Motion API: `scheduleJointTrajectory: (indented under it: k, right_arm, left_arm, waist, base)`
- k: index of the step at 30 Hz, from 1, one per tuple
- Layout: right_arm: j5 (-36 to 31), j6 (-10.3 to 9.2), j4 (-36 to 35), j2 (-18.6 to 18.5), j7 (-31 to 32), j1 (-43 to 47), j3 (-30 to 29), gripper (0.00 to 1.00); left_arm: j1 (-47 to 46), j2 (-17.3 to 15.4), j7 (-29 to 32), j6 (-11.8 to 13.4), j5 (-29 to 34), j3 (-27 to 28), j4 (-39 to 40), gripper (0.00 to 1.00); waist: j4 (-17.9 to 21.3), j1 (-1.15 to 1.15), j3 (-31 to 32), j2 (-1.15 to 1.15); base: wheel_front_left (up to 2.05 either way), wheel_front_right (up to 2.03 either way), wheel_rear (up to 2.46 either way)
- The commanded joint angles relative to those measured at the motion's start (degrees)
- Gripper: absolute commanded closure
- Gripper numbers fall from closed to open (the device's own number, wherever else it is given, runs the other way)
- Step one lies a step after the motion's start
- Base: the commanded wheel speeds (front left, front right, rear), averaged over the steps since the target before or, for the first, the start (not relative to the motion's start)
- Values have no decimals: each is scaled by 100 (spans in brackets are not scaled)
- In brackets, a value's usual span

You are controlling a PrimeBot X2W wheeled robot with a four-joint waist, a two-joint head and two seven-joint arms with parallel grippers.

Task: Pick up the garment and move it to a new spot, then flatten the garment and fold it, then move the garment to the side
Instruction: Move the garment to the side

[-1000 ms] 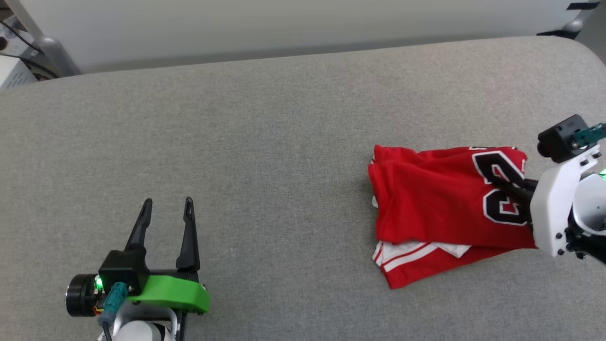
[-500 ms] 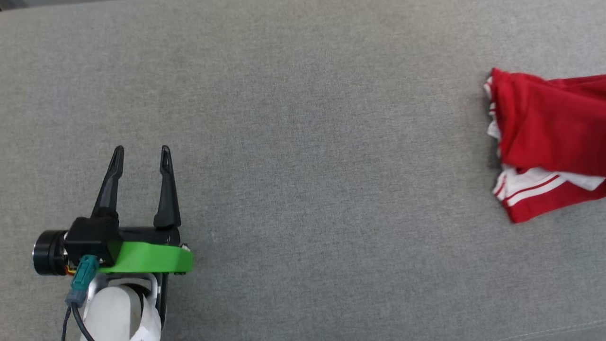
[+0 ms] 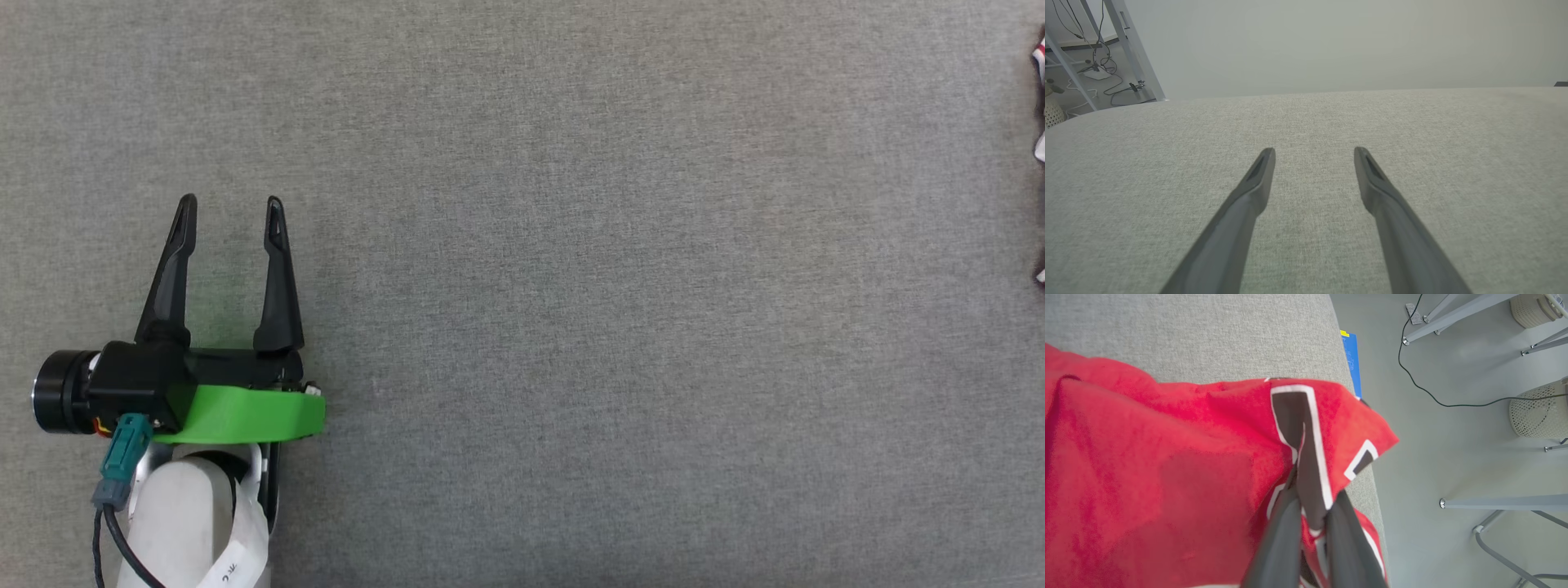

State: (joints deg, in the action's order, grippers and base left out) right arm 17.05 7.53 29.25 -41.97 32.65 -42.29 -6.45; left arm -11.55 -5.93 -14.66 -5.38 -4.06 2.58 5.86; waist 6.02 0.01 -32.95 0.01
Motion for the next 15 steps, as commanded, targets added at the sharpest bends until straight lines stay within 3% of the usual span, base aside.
scheduleJointTrajectory:
  k: [1, 2, 3, 9, 15]
  right_arm:
    - [-137, -4, 52, 109, -126, -123, -139, 78]
    - [-199, -4, 94, 190, -160, -134, -227, 65]
    - [-312, -4, 136, 264, -216, -140, -322, 0]
    - [-730, -4, 34, 442, -687, 19, -385, 0]
    - [-904, -4, -566, 626, -1800, 252, -231, 0]
  left_arm:
    - [-103, -20, -34, -9, 60, 12, -18, 0]
    - [-90, -12, -34, -1, 59, 13, -35, 0]
    - [-66, 0, -34, 13, 58, 17, -58, 0]
    - [169, 68, -34, 74, 47, 17, -236, 0]
    - [534, 136, -34, 158, -15, 76, -364, 0]
  waist:
    - [-57, -1, 44, -1]
    - [-58, -1, 97, -1]
    - [-57, -1, 170, -1]
    - [-75, -1, 778, -1]
    - [-121, -1, 1391, -1]
  base:
    - [0, 0, 0]
    - [0, 0, 0]
    - [0, 0, 0]
    - [0, 0, 0]
    - [0, 0, 0]
